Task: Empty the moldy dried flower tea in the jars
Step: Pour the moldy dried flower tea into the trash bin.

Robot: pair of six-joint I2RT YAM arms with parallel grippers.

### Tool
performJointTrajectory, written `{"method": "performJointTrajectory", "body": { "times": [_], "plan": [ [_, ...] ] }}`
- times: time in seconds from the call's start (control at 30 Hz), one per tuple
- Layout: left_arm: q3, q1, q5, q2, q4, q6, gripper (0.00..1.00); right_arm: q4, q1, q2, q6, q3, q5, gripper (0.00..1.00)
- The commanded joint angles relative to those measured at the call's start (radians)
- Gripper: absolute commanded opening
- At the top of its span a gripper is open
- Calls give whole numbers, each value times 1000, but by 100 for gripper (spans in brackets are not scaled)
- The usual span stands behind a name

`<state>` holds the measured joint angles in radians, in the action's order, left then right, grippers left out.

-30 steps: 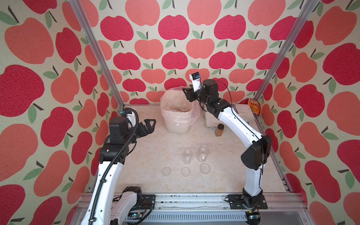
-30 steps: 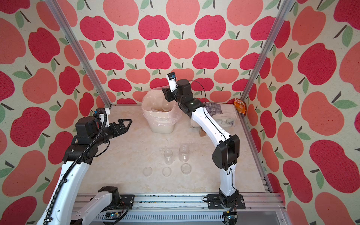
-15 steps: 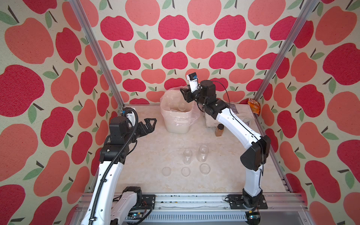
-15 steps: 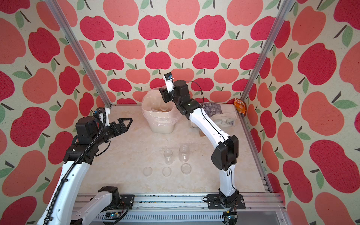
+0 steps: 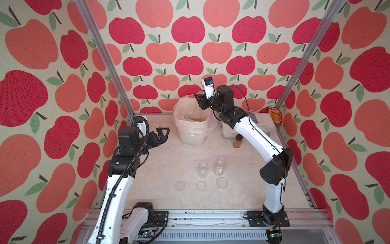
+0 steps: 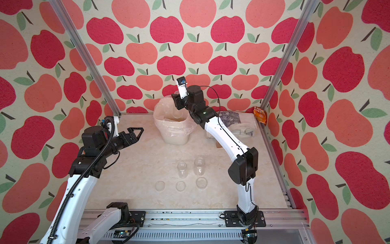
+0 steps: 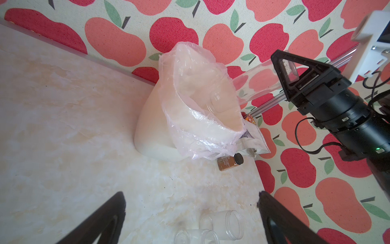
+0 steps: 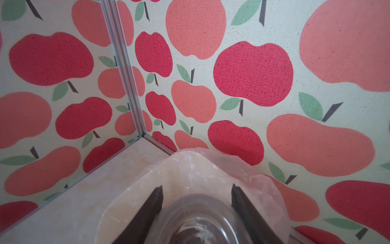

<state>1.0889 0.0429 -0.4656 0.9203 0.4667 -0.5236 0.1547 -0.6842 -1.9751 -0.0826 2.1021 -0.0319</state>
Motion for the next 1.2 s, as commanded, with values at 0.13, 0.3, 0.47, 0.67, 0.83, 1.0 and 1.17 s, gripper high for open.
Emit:
{"method": "performJointTrajectory", "body": {
  "times": [0.13, 0.3, 0.47, 0.67, 0.83, 1.0, 1.17],
  "plan": [
    [-15, -3, -26, 13, -39, -10, 100, 27, -2, -8, -5, 38, -38, 10],
    [-15, -3, -35, 18, -45, -10, 99, 21, 10, -3, 9, 36, -84, 4],
    [-15, -3, -39, 26, -49, -7, 99, -16, 37, 7, -135, 1, 30, 2],
    [-21, -3, -42, 30, -56, -9, 99, 20, -25, -12, 89, 45, -142, 0],
    [-29, -3, -44, 32, -66, -10, 100, -78, 52, 10, -236, -27, 90, 0],
    [-33, -3, -42, 26, -62, -9, 99, -35, -72, -9, 203, 20, -228, 0],
    [-40, -3, -42, 25, -70, -10, 99, -103, 38, 21, -205, -54, 63, 0]
  ]
}}
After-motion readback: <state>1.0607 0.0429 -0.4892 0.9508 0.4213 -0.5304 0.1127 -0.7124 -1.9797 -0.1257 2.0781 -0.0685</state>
